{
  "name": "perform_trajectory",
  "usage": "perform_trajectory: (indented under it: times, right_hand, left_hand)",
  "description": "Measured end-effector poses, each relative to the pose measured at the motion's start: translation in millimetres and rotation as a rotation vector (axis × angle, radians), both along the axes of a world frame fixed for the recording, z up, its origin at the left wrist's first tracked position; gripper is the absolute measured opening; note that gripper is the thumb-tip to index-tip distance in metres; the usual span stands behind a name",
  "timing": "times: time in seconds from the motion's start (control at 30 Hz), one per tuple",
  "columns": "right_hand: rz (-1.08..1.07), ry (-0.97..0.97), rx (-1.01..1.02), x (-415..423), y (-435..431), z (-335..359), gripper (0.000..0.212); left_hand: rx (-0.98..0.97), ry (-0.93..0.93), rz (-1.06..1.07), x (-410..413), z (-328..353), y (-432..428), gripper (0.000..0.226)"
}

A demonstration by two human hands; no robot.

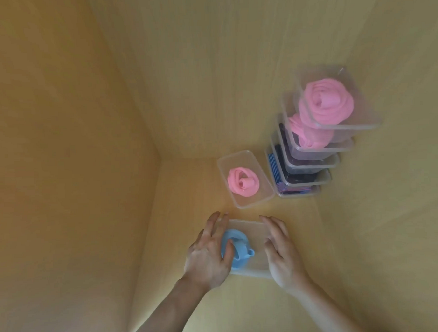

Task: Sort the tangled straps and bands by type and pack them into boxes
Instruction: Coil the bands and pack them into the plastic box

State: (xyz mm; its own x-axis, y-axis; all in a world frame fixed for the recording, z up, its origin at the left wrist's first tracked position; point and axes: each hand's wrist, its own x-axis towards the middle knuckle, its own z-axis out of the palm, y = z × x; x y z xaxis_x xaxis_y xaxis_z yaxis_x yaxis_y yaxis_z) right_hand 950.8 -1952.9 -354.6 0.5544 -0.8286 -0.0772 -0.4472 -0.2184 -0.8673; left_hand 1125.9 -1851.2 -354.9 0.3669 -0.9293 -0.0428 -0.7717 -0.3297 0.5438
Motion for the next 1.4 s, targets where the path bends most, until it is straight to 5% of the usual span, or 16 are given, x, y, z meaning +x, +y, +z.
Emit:
perform_trajectory:
  times: [0.3, 0.47, 0.57, 0.7, 0.93, 1.4]
  right_hand:
    - [0.137, 0.156, 0.052, -24, 5, -5, 0.055]
    - [-0.216, -0.113, 0.371, -37, 23, -11, 0.03]
    - [-0.269, -0.205, 0.435, -44, 39, -7, 0.012]
    - [-0.319, -0.3, 0.46, -44, 50, 14, 0.034]
    - [-0.427, -0.465, 0.461, -10, 14, 51, 0.009]
    - [-0.587, -0.599, 0.576, 50, -43, 63, 0.007]
  left_hand:
    - [0.062, 0.094, -0.123, 19, 13, -9, 0.062]
    - [0.015, 0.249, 0.35, 10, 10, 2, 0.063]
    - [0.019, 0.558, 0.512, 5, 10, 2, 0.052]
    - [-0.109, 0.751, 0.527, 0, 29, 4, 0.026]
    - [-0.364, 0.878, 0.491, 26, 83, -53, 0.012]
    - [-0.242, 0.971, 0.325, 9, 78, -88, 0.076]
